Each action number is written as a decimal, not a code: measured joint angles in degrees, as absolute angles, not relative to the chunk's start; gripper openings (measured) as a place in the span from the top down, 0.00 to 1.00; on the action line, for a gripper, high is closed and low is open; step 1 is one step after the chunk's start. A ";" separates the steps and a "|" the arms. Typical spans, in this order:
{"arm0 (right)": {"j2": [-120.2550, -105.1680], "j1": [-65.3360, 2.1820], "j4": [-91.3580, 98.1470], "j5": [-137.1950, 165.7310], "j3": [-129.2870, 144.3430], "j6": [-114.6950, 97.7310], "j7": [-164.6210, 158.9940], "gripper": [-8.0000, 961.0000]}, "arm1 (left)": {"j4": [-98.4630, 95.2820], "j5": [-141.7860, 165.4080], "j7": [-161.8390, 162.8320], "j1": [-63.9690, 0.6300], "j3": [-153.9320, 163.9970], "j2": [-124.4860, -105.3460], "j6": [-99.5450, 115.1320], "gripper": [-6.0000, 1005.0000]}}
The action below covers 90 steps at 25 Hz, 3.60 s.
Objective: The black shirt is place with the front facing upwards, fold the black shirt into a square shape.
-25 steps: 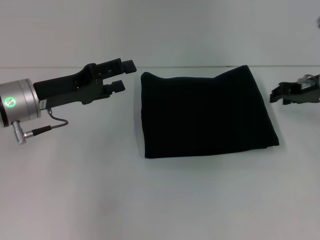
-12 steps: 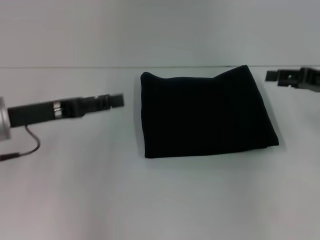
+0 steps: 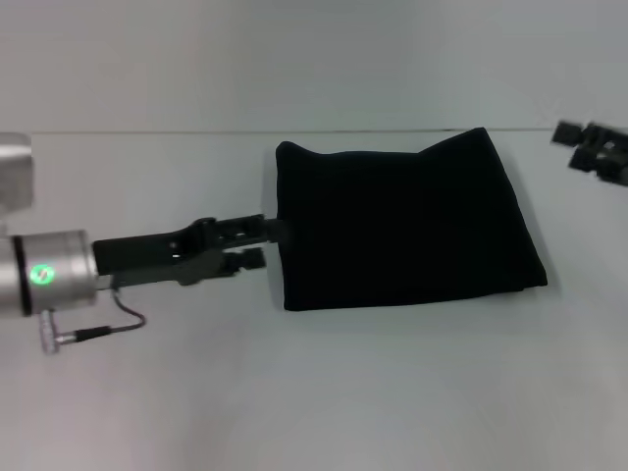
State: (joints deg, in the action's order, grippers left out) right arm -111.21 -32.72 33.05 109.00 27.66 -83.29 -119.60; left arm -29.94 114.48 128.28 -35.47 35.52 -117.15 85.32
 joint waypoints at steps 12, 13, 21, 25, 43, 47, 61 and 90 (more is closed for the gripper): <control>-102.35 -37.76 33.16 113.61 29.17 -82.56 -143.77 0.02 | -25.07 115.49 141.68 -38.31 40.27 -120.15 75.52 0.23; -101.98 -38.21 33.21 114.29 29.17 -82.34 -144.44 0.02 | -24.42 115.49 141.68 -38.29 40.35 -120.17 74.34 0.23; -101.10 -39.98 33.28 115.90 29.18 -81.51 -146.01 0.02 | -23.15 115.68 141.47 -38.23 41.23 -120.43 67.29 0.25; -101.11 -39.99 33.09 115.90 29.17 -81.67 -146.03 0.02 | -22.96 115.75 141.48 -38.89 44.23 -120.55 64.29 0.26; -101.07 -39.30 33.04 115.57 28.45 -82.09 -146.07 0.02 | -22.85 115.75 142.14 -40.16 49.84 -121.01 58.86 0.36; -101.01 -39.25 33.05 115.57 28.23 -82.09 -146.05 0.02 | -23.07 115.75 142.31 -40.43 51.81 -121.04 58.79 0.37; -100.98 -39.19 32.81 115.58 28.21 -81.83 -146.08 0.02 | -23.30 115.74 142.45 -40.67 51.78 -121.11 58.92 0.84; -101.27 -39.23 33.00 115.74 28.69 -82.21 -144.13 0.02 | -34.37 126.67 138.20 -30.48 38.47 -118.33 75.83 0.88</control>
State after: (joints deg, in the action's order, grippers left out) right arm -101.27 -39.23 33.00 115.74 28.69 -82.21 -144.13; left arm -34.37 126.67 138.20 -30.48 38.47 -118.33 75.83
